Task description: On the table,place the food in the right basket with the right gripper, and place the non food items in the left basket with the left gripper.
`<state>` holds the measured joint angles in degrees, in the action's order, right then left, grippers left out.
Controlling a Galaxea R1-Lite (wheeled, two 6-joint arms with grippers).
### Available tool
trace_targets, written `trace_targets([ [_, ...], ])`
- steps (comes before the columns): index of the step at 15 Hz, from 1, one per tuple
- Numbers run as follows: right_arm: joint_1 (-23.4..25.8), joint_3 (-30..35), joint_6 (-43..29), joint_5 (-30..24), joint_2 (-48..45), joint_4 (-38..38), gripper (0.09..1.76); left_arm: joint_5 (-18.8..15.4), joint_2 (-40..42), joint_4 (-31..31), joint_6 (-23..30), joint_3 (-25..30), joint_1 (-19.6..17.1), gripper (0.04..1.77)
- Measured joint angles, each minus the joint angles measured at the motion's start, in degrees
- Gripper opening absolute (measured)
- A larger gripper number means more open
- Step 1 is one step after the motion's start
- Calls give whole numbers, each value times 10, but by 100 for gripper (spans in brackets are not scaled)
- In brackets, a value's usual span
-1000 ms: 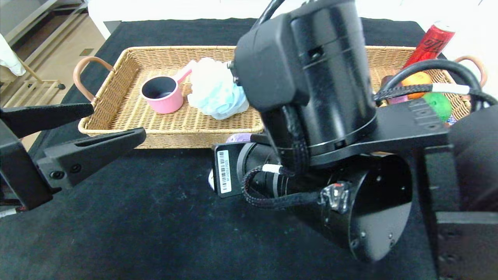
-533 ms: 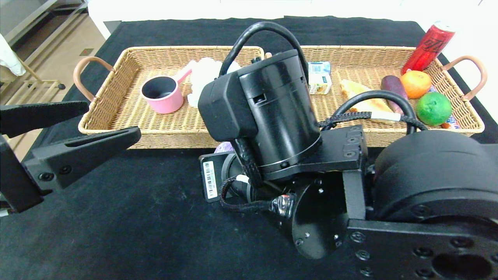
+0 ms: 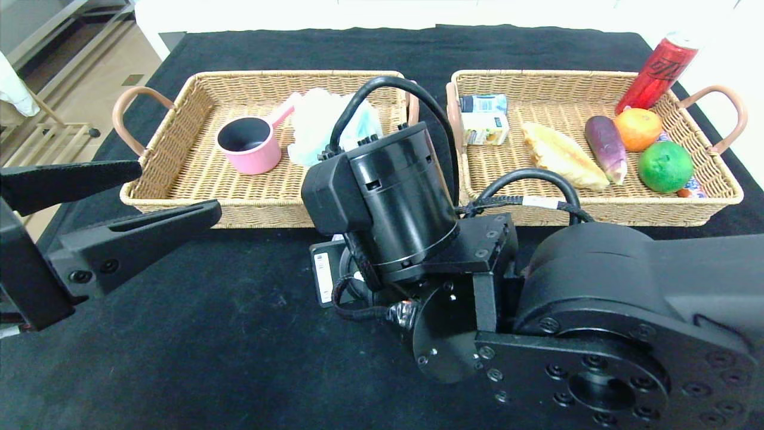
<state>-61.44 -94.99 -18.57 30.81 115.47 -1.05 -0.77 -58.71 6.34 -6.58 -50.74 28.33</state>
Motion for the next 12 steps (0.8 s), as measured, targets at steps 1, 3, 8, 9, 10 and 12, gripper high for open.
trace_targets([
  [1,0,0,0,-1,2,0,93,0,0,0,0,0,0,172],
  [3,0,0,1,-1,3,0,93,0,-1,0,0,0,0,172],
  [8,-1,1,2,-1,4,0,121,0,0,-1,-2,0,0,172],
  [9,-1,1,2,-1,4,0,127,0,0,-1,-2,1,0,172],
  [10,-1,1,2,0,3,0,133,-1,0,-1,-2,1,0,172],
  [12,-2,1,3,-1,1,-2,141,-1,1,-1,-3,1,0,172],
])
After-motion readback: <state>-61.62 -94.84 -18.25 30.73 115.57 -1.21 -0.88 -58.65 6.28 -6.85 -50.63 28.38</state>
